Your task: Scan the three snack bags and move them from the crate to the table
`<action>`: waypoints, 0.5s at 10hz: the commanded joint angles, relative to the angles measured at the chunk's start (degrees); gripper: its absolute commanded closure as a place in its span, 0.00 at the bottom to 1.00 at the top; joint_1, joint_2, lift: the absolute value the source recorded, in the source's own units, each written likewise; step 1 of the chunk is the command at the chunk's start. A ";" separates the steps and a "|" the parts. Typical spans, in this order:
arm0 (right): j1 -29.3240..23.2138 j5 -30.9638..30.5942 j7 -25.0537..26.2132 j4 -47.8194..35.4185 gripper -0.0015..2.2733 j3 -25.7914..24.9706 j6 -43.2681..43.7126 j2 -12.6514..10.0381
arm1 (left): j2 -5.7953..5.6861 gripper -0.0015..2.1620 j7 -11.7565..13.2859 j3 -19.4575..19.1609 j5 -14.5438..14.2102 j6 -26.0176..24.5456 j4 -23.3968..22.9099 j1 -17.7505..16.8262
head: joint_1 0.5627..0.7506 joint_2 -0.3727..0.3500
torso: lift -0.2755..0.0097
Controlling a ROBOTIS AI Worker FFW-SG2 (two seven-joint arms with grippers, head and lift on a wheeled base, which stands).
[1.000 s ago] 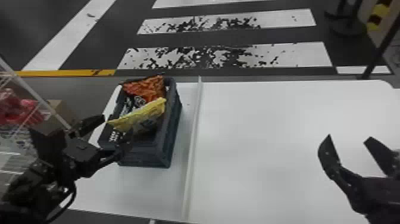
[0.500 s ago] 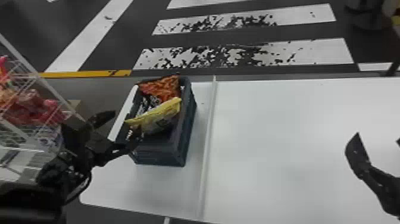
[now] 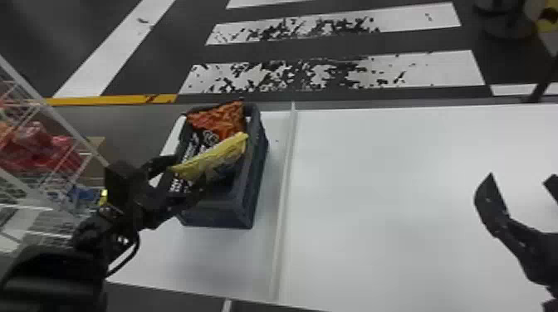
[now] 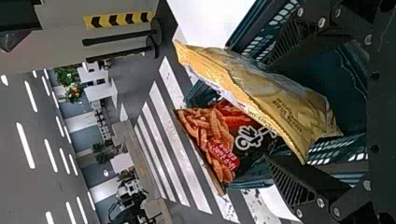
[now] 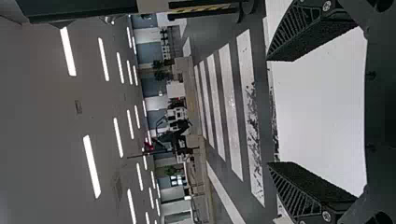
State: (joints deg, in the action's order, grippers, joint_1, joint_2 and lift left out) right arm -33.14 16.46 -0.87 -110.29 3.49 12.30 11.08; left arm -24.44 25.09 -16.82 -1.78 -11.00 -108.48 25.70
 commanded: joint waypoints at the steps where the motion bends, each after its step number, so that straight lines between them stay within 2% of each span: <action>1: 0.10 0.76 -0.10 0.08 0.04 -0.42 0.04 0.43 | 0.18 0.66 0.40 1.08 0.02 -1.79 0.37 -0.57 | 0.70 0.81 | 0.75; 2: -0.08 0.94 -0.10 0.08 0.04 -0.68 0.22 0.43 | 0.27 0.99 0.05 1.26 -0.06 -2.14 0.37 -0.66 | 0.70 0.79 | 0.75; 3: -0.08 1.12 -0.19 0.08 0.04 -0.77 0.22 0.43 | 0.36 0.99 0.14 1.17 -0.77 -1.97 -0.16 -0.57 | 0.70 0.79 | 0.75; 5: -0.08 1.20 -0.28 0.25 0.04 -0.51 0.75 0.43 | 1.50 0.99 -0.56 -0.67 -2.88 -1.97 -3.85 1.28 | 0.70 0.78 | 0.75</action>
State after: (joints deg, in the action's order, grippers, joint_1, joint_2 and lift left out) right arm -33.22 17.68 -1.12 -110.12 2.87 12.85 11.51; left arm -23.18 24.62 -16.94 -4.11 -12.98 -111.26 26.35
